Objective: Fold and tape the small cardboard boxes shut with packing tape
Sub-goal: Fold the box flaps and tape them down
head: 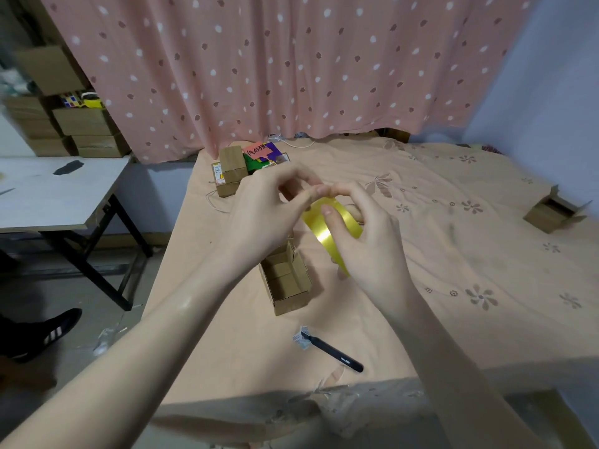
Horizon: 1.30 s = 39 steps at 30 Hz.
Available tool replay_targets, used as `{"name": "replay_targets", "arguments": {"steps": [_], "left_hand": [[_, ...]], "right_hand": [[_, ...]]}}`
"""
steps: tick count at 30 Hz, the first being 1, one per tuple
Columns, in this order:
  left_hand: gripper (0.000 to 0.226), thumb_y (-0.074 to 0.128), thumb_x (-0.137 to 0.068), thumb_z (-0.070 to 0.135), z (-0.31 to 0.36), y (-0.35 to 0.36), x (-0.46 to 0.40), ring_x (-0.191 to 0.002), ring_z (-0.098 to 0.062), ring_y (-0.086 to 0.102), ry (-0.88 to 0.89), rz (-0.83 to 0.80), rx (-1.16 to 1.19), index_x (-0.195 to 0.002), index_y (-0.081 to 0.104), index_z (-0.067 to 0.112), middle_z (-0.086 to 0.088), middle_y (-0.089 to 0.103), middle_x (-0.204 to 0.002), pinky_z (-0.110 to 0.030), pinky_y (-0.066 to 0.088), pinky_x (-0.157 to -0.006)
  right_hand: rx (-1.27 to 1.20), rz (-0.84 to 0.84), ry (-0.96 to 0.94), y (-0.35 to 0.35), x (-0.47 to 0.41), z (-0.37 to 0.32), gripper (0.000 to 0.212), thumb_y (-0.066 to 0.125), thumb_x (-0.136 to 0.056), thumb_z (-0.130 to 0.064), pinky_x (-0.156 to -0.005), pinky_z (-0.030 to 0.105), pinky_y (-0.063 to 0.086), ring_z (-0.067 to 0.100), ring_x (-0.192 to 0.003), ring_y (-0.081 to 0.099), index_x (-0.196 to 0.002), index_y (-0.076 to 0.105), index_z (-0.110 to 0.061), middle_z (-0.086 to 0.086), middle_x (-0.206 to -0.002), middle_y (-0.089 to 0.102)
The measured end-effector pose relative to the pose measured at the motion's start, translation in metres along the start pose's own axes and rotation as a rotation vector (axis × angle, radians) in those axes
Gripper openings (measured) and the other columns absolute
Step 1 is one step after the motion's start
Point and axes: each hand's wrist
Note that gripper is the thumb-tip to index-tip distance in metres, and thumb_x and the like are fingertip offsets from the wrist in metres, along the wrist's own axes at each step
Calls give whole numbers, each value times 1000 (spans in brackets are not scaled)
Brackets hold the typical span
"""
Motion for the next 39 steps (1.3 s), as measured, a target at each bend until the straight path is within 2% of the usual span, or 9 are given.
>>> {"name": "replay_targets", "arguments": {"steps": [5, 9, 14, 20, 24, 28, 33, 36, 39], "left_hand": [[14, 64, -88, 28, -1, 1, -1, -69, -10, 58, -69, 33, -32, -79, 66, 17, 6, 62, -67, -24, 44, -62], [20, 56, -93, 28, -5, -4, -7, -70, -13, 59, -137, 13, -82, -82, 65, 14, 10, 55, -62, -35, 49, -73], [13, 60, -92, 24, -10, -18, -14, -73, -9, 59, -212, -279, -23, -87, 68, 14, 5, 64, -73, -33, 50, -81], [16, 62, -88, 15, -11, -4, -4, -72, -3, 56, -179, -51, -178, -76, 63, 26, 17, 63, -74, -25, 46, -74], [8, 59, -88, 13, -7, 6, 4, -73, -7, 48, -97, 82, -274, -83, 63, 17, 19, 55, -71, -22, 32, -65], [6, 58, -89, 14, -7, 5, 0, -84, -18, 56, -62, 22, -284, -84, 61, 16, 11, 60, -81, -34, 45, -75], [5, 56, -92, 17, -11, 2, 2, -87, -13, 56, 74, -7, -294, -91, 60, 15, 5, 63, -90, -37, 46, -78], [11, 60, -90, 15, -15, 4, 4, -89, -11, 56, 57, -72, -149, -100, 56, 11, 0, 60, -95, -27, 46, -81], [18, 64, -88, 12, -17, 8, 6, -85, -13, 60, -31, -88, -1, -102, 53, 12, -5, 54, -102, -15, 48, -68]], "right_hand": [[-186, -23, 109, 0, -1, 5, 45, 64, -86, -43, -77, 47, 54, 20, -85, 65, -124, 39, -46, -9, -76, 67], [-393, -146, 154, -3, 2, 10, 47, 62, -79, -29, -70, 37, 51, 11, -73, 64, -118, 40, -42, -10, -80, 69], [-260, -97, 143, -1, 6, 11, 48, 62, -84, -19, -77, 53, 52, 19, -71, 61, -116, 38, -45, -9, -81, 65], [-75, 9, 75, 8, 9, 6, 37, 63, -85, -28, -63, 38, 49, 13, -62, 56, -106, 36, -42, -8, -70, 63], [4, 18, 109, 13, 10, 9, 35, 62, -86, -29, -62, 39, 42, 26, -69, 52, -100, 31, -35, -1, -66, 55], [5, 8, 140, 12, 10, 15, 36, 63, -86, -31, -63, 37, 39, 29, -76, 52, -98, 29, -35, -1, -68, 53], [-13, 20, 172, 11, 10, 16, 38, 66, -84, -34, -60, 32, 37, 25, -81, 55, -96, 30, -38, -2, -76, 59], [-20, 35, 171, 10, 9, 15, 37, 67, -84, -35, -56, 26, 37, 21, -77, 56, -96, 32, -38, -1, -77, 60], [-23, 35, 166, 12, 8, 14, 37, 67, -84, -37, -55, 26, 37, 21, -79, 57, -96, 32, -38, -1, -81, 62]]}}
Point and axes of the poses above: each hand's wrist, its own x-axis away from the middle knuckle, its own y-axis out of the palm, z = x × y
